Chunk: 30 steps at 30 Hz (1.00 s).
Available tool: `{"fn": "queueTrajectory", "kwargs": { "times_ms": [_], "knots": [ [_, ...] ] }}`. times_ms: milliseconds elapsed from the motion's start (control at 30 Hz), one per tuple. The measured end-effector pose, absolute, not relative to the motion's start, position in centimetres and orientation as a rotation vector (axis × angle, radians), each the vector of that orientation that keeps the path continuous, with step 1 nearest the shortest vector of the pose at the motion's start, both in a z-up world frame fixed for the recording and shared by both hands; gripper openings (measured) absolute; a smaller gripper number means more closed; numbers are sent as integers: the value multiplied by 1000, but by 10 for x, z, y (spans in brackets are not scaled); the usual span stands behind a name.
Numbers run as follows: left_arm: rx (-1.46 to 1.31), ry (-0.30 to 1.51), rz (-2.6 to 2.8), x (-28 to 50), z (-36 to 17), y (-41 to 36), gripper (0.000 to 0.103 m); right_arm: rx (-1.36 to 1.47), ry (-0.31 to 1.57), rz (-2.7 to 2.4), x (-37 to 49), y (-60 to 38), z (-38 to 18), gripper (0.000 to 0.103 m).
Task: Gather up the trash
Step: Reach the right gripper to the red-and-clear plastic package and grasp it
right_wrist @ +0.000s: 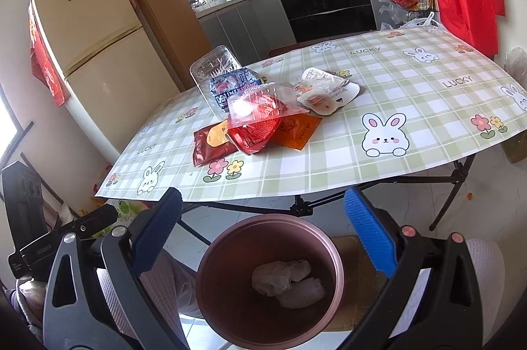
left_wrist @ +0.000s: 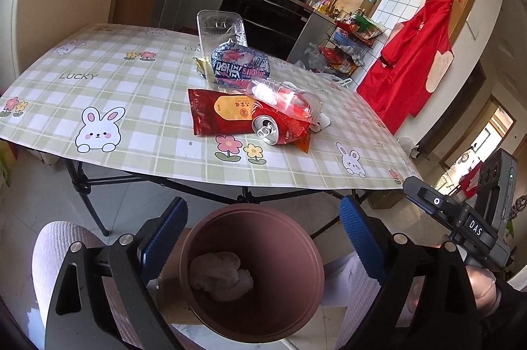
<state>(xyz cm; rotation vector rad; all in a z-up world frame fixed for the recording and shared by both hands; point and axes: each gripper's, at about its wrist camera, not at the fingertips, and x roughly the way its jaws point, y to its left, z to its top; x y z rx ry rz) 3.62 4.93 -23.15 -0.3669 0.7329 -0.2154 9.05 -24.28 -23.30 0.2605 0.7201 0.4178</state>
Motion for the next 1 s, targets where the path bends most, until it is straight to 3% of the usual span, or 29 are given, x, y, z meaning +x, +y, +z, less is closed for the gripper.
{"fn": "queueTrajectory", "kwargs": {
  "times_ms": [333, 667, 1000],
  "knots": [
    [-313, 713, -136, 43, -228, 61, 91, 163, 749, 439, 113, -235, -233, 97],
    [-317, 676, -96, 75, -220, 85, 91, -15, 728, 521, 197, -203, -215, 97],
    [-335, 719, -80, 110, -238, 92, 91, -99, 790, 587, 272, -164, -252, 97]
  ]
}}
